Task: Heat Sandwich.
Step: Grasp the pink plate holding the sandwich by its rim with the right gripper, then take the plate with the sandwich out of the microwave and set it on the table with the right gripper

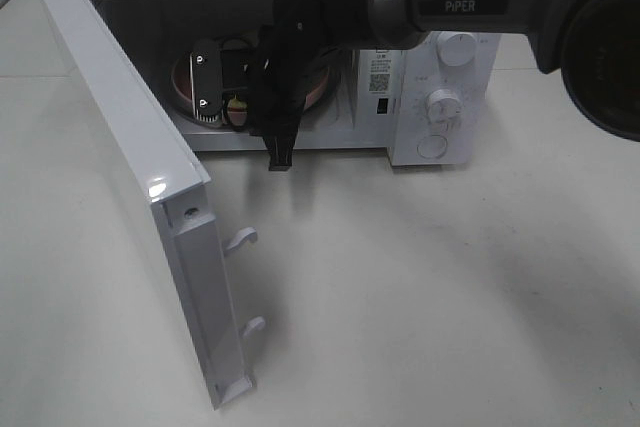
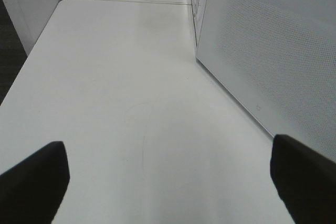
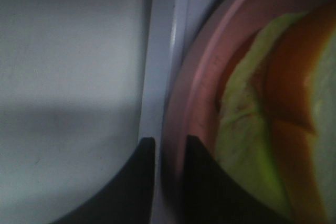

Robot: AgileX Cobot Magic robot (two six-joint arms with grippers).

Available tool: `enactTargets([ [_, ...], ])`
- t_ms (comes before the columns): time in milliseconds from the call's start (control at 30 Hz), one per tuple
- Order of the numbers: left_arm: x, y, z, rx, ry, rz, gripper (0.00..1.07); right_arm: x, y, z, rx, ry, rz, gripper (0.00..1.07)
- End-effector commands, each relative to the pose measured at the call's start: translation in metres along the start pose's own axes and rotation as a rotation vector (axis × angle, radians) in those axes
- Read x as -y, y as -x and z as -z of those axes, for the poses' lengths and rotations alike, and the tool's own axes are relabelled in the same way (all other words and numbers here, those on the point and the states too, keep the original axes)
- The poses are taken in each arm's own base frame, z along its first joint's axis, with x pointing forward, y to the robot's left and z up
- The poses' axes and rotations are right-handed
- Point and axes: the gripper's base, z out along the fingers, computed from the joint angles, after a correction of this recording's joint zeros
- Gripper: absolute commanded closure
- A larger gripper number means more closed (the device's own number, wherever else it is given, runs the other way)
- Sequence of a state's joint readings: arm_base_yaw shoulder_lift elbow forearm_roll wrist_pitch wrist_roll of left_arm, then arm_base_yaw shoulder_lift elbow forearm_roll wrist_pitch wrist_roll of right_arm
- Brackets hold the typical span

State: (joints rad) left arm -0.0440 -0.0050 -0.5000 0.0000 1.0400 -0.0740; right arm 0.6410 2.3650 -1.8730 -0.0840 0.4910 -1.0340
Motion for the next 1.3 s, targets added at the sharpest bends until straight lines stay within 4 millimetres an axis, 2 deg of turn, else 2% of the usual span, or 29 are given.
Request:
enactTargets([
  [33,0.001,-0.002,0.002,0.023,-0.008,0.000,0.09,0.000,-0.004,0.000,-0.011,0.019,-0.041,1.07],
  [700,0.001,-0.002,0.002,0.023,-0.008,0.000,0.09,0.003,-0.006,0.004,-0.011,0.017,0.008,1.07],
  [967,0.001,-0.002,0.002,0.023,-0.008,-0.001,0.09,0.006,-0.005,0.023,-0.024,0.054,0.150,1.07],
  [1167,0.001,-0.002,0.002,0.023,-0.008,-0.002,0.09,0.009,-0.001,0.037,0.016,0.068,0.190,1.07],
  [1300,0.001,-0.002,0.002,0.023,-0.008,-0.002,0.09,0.003,0.000,0.045,0.047,0.071,0.268,1.07],
])
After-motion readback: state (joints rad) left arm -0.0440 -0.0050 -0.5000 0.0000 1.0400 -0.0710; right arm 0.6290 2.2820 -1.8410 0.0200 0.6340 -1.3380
